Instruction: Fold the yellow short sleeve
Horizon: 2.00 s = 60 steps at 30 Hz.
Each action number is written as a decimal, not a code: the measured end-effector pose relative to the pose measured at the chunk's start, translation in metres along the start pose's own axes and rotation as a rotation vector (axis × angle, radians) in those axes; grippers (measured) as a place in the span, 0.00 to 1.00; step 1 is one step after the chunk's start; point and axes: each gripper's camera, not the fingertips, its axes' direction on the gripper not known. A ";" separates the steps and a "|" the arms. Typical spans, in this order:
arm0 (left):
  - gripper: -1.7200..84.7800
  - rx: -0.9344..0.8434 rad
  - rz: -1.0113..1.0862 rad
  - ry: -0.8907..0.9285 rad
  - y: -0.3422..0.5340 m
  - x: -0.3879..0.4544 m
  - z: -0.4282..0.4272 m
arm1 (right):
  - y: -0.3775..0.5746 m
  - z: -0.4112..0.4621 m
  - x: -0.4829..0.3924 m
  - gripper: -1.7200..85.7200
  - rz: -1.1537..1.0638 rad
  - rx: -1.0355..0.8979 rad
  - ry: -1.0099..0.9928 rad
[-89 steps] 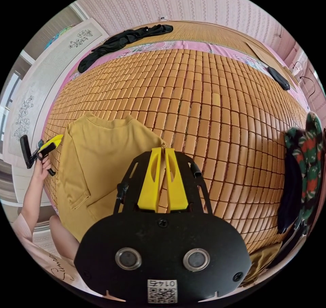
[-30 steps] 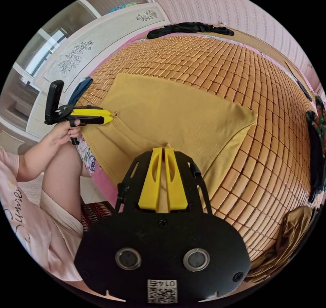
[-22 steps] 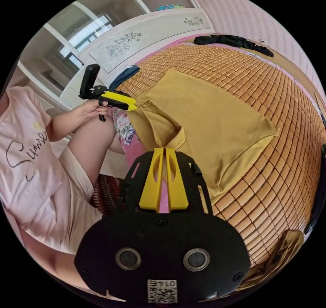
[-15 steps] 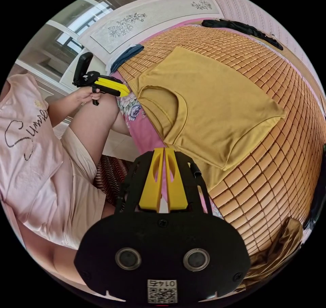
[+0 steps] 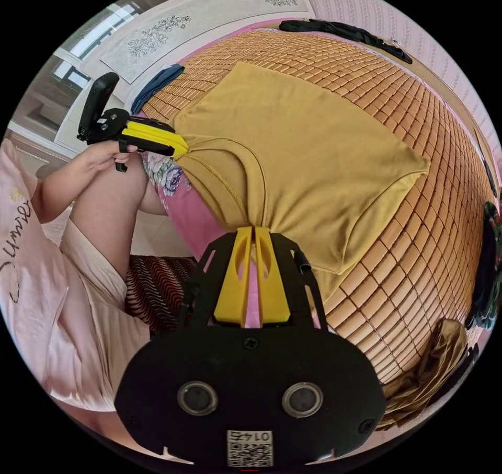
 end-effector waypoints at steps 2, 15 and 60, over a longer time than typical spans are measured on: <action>0.02 0.004 -0.003 0.013 0.005 -0.003 0.001 | 0.000 0.006 0.002 0.02 -0.002 0.008 -0.015; 0.04 0.179 0.054 0.027 0.014 0.025 -0.051 | -0.132 -0.020 0.014 0.02 -0.155 -0.017 -0.083; 0.15 0.389 0.347 0.075 0.125 0.183 0.034 | 0.017 -0.110 0.116 0.14 0.591 0.180 -0.037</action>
